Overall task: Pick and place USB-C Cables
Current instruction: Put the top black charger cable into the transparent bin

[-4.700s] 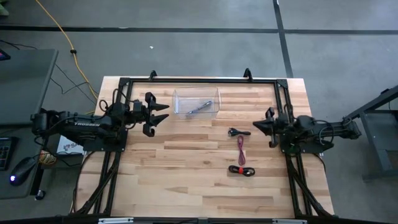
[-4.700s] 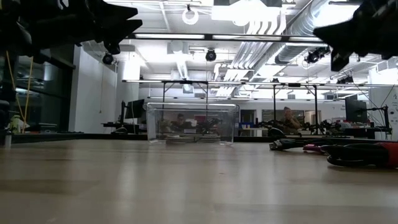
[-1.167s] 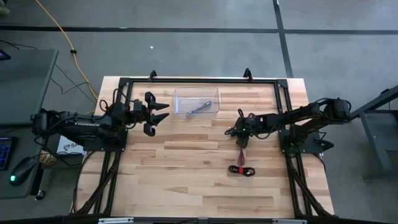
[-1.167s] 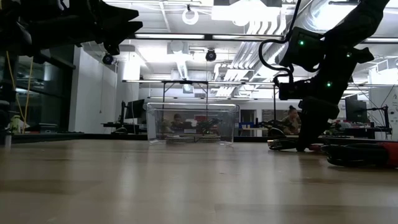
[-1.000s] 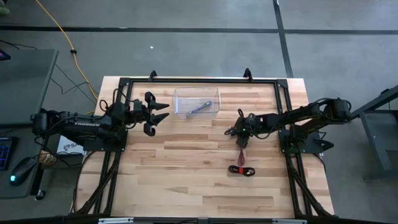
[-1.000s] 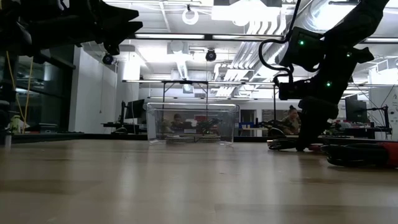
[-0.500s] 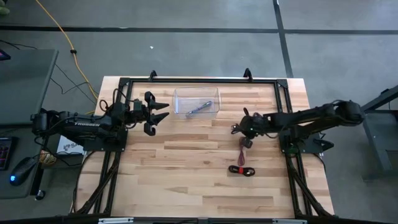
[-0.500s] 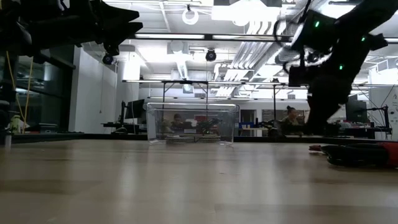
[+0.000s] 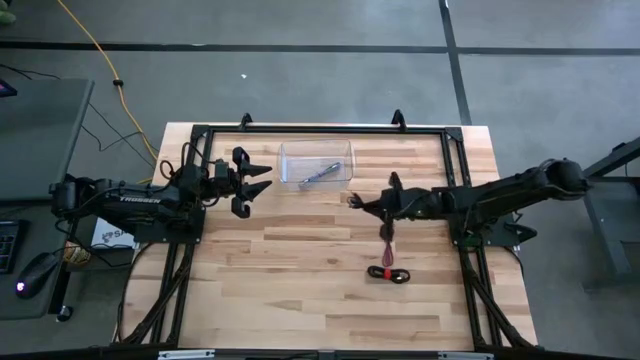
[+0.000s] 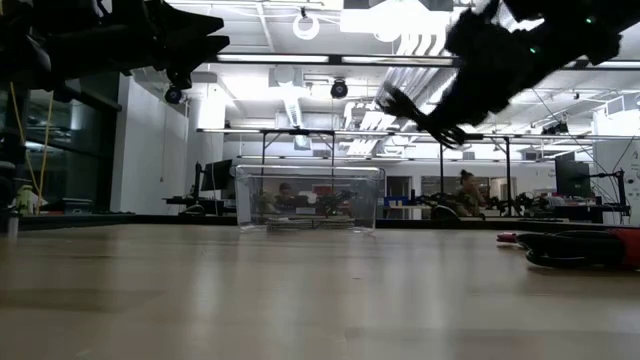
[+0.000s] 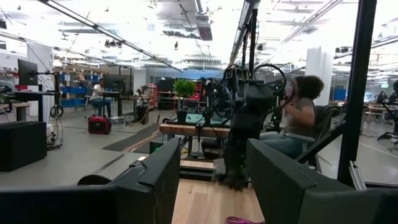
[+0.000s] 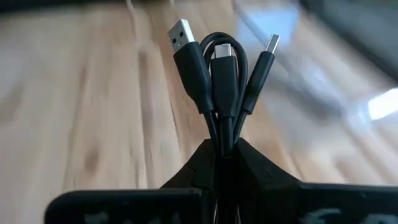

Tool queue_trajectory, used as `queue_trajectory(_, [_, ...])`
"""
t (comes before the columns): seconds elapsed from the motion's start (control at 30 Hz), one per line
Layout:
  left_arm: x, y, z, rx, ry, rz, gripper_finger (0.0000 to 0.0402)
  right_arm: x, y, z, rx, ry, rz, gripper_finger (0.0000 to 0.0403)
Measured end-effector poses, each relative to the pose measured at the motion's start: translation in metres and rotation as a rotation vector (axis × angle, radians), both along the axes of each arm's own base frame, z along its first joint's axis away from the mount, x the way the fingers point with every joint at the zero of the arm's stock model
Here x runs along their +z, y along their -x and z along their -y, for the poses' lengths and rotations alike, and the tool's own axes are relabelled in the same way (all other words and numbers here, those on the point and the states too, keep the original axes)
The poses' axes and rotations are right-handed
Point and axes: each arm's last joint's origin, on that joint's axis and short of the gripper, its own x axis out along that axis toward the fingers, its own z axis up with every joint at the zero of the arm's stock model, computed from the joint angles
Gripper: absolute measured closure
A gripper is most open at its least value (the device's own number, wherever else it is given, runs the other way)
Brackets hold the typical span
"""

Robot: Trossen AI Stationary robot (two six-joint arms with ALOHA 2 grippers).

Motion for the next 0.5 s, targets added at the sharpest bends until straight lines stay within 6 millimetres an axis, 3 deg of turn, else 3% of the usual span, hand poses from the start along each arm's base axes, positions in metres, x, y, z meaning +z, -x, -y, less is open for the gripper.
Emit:
queue_trajectory(0.3, [0.0, 0.0, 0.0, 0.0, 0.0, 0.0, 0.0236, 0.007, -0.037, 0.021, 0.123, 0.122, 0.331, 0.0389])
queue_trajectory(0.5, [0.0, 0.0, 0.0, 0.0, 0.0, 0.0, 0.0236, 0.01, -0.047, 0.039, 0.094, 0.146, 0.502, 0.0389])
